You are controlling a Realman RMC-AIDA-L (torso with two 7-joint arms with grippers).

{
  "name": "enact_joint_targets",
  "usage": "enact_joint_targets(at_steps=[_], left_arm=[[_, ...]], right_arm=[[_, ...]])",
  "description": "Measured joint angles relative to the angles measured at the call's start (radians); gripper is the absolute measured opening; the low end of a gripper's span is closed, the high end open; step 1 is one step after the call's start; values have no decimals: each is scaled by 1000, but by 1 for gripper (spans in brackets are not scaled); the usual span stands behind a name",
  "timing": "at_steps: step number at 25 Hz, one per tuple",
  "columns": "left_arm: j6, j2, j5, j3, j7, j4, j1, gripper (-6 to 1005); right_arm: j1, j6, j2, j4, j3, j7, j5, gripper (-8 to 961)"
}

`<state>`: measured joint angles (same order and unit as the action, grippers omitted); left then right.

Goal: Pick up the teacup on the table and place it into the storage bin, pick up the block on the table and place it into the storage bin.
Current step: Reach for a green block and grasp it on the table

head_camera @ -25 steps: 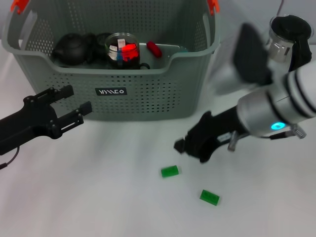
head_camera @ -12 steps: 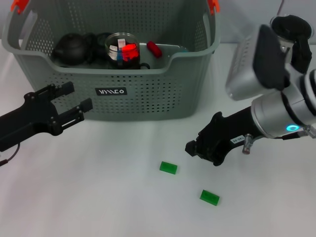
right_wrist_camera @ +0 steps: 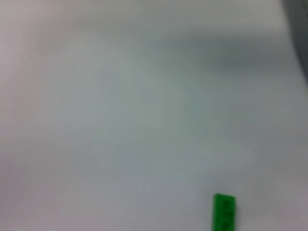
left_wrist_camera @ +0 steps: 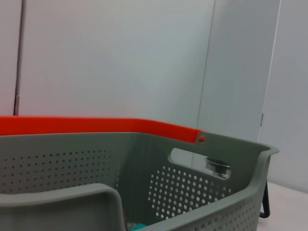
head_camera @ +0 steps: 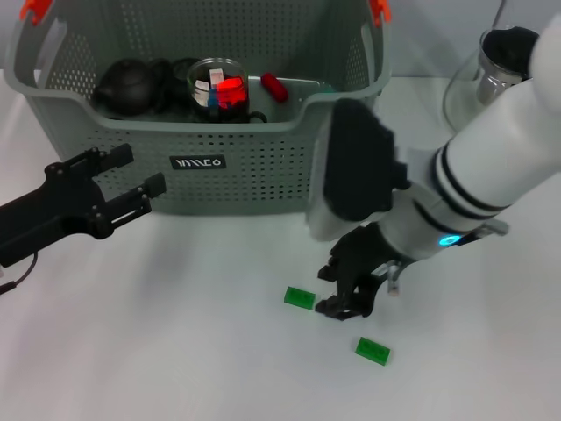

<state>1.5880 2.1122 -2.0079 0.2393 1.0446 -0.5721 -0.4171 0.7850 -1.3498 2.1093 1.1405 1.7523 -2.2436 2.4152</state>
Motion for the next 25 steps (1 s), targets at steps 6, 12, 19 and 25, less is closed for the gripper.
enact_joint_targets(at_steps=[6,12,19,25], left_arm=[[-1,0,0,0,0,1,1,691],[-1,0,0,0,0,3,1,691],[0,1,0,0,-3,3,6,691],[0,3,0,0,-7,3,9,691]], right_arm=[[42,66,1,-78,44,-24,-28,499],[59,146,1,-143,77,-25,-73,618],[66,201,1,-202,87,-16,-127,616],[70,234,1,-232,93,-22,-131,614]])
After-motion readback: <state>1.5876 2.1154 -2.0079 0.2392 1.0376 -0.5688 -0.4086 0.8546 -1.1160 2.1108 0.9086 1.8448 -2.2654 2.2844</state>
